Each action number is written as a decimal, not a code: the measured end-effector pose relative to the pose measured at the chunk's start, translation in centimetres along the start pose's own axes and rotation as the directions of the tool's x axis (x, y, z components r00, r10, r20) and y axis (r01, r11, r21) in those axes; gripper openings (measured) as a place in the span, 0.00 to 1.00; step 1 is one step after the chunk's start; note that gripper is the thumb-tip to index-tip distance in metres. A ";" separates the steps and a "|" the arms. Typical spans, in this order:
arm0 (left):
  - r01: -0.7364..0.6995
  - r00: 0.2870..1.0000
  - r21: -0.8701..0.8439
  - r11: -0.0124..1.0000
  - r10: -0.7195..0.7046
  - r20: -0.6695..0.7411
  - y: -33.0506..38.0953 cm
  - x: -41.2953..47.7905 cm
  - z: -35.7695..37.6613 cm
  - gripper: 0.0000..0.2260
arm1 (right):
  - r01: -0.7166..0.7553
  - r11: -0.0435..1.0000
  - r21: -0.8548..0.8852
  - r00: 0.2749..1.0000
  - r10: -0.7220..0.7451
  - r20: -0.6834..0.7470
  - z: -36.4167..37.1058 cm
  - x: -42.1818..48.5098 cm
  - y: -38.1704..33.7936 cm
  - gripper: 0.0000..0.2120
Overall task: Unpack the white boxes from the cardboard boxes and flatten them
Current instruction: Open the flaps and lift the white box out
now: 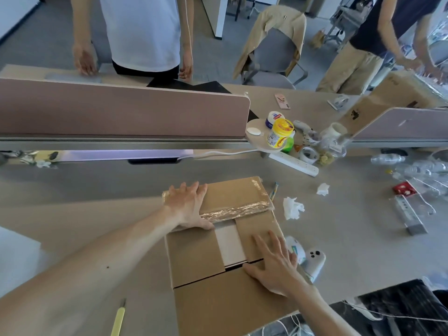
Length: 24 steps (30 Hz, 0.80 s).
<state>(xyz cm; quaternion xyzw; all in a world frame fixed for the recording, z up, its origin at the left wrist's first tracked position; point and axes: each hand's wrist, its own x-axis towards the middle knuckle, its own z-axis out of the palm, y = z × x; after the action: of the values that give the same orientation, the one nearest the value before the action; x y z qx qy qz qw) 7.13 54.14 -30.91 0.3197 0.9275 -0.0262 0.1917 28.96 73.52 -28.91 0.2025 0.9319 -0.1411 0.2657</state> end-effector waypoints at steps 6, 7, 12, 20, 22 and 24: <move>-0.073 0.990 -0.208 0.976 0.097 0.108 -1.5 1.1 -2.8 0.44 | -0.083 0.996 0.017 0.994 0.084 -0.072 0.5 1.9 -1.4 0.44; -0.084 0.981 -0.271 0.959 0.128 0.147 -2.0 1.2 -3.7 0.36 | -0.092 0.996 0.019 0.993 0.093 -0.078 0.5 2.1 -1.5 0.45; -0.203 0.968 -0.481 0.853 0.249 0.034 -3.7 1.9 -9.5 0.11 | -0.097 0.995 0.007 0.989 0.097 -0.114 0.9 2.5 -1.2 0.43; 0.087 0.984 -0.028 0.996 -0.091 -0.151 -5.8 5.7 -7.7 0.24 | -0.111 0.993 0.033 0.988 0.114 -0.107 0.5 2.3 -1.7 0.43; 0.118 0.985 -0.009 0.993 -0.118 -0.128 -4.4 5.7 -5.4 0.30 | -0.112 0.993 0.044 0.988 0.116 -0.102 0.1 2.3 -2.0 0.43; 0.144 0.989 -0.107 0.984 -0.146 -0.013 -3.0 5.5 -2.9 0.34 | -0.113 0.993 0.040 0.988 0.116 -0.100 -0.4 2.3 -2.1 0.42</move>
<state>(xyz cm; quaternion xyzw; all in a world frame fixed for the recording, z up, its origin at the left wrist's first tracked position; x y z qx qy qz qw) 0.37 55.43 -30.50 0.2412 0.9504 0.0124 0.1962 26.04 72.49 -29.58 0.2671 0.9286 -0.1308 0.2218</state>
